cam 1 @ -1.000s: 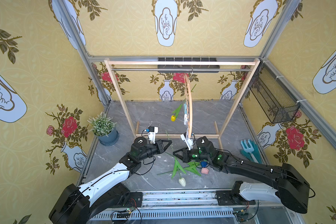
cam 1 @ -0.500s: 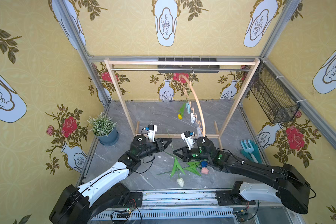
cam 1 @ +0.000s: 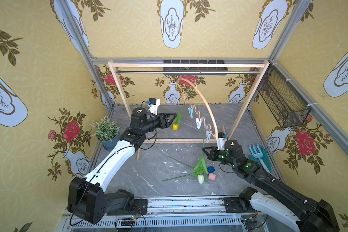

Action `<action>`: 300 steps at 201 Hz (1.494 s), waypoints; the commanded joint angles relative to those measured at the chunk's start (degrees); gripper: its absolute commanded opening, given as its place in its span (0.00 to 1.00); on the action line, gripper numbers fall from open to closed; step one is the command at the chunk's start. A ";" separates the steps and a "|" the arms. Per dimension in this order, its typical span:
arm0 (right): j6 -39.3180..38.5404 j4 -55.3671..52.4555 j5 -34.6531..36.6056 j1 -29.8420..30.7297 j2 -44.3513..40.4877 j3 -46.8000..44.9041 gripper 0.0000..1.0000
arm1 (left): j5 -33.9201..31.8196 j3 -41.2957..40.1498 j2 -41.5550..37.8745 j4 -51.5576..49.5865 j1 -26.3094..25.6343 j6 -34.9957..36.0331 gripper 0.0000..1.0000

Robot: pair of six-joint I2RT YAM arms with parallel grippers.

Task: Dry the flowers on a clothes hanger
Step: Pick up the flower at the center of the board, then open the clamp at the hanger.

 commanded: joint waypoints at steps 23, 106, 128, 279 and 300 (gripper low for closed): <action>-9.14 -2.21 -15.80 -13.40 5.55 10.35 0.00 | 9.47 5.89 4.88 -2.34 -0.26 9.96 0.73; -25.48 -12.00 -24.69 -15.07 20.26 32.30 0.00 | 9.64 9.48 11.24 0.99 -3.97 14.68 0.78; -27.19 -13.28 -26.39 -15.08 22.08 34.88 0.00 | 10.34 12.51 13.81 0.95 -4.79 14.76 0.78; -28.70 -14.44 -32.60 -13.14 25.33 38.74 0.00 | 5.58 16.49 18.49 3.01 -6.11 17.98 0.70; -28.85 -14.75 -32.59 -12.66 25.71 39.42 0.00 | 6.01 17.04 19.08 3.01 -6.18 17.79 0.70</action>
